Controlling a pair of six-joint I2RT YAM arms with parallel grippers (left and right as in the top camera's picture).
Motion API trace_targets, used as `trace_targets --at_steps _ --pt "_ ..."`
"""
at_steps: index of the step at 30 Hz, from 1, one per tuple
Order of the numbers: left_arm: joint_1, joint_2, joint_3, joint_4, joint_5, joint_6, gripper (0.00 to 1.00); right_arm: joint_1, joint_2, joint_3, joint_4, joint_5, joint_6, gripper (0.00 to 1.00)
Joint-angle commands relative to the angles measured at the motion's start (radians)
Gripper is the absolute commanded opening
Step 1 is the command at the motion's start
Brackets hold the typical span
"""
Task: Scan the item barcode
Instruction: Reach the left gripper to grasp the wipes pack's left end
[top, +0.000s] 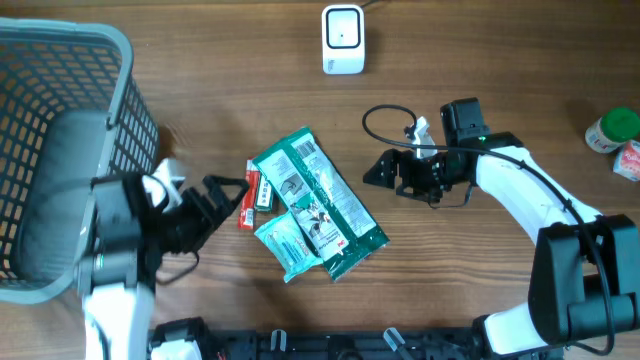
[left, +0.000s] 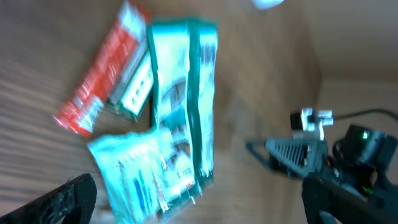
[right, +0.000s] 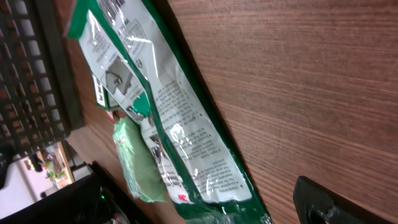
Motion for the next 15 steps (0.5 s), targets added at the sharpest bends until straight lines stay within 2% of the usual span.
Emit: trace_targets --at_steps 1,2,4,7,10,13,15 --pt "-0.089 0.294 -0.005 0.088 0.279 0.036 1.00 -0.004 -0.006 0.002 0.013 -0.024 0.021 1.00" --pt "-0.170 0.415 -0.004 0.174 0.306 0.032 1.00 -0.004 -0.006 0.002 0.016 -0.024 0.021 1.00" --pt "-0.248 0.497 -0.003 0.238 0.241 -0.028 1.00 -0.004 -0.006 0.002 0.014 -0.024 0.019 1.00" --pt "-0.347 0.516 -0.003 0.303 -0.006 -0.144 1.00 -0.004 -0.006 0.002 0.015 -0.024 0.019 1.00" --pt "-0.394 0.517 -0.004 0.383 -0.235 -0.152 1.00 -0.004 -0.006 0.002 0.014 -0.024 0.019 1.00" --pt "-0.420 0.519 -0.004 0.491 -0.339 -0.153 1.00 -0.004 -0.006 0.002 0.014 -0.021 0.019 1.00" --pt "-0.447 0.519 -0.004 0.534 -0.347 -0.165 1.00 -0.004 -0.006 0.002 0.014 -0.021 0.019 1.00"
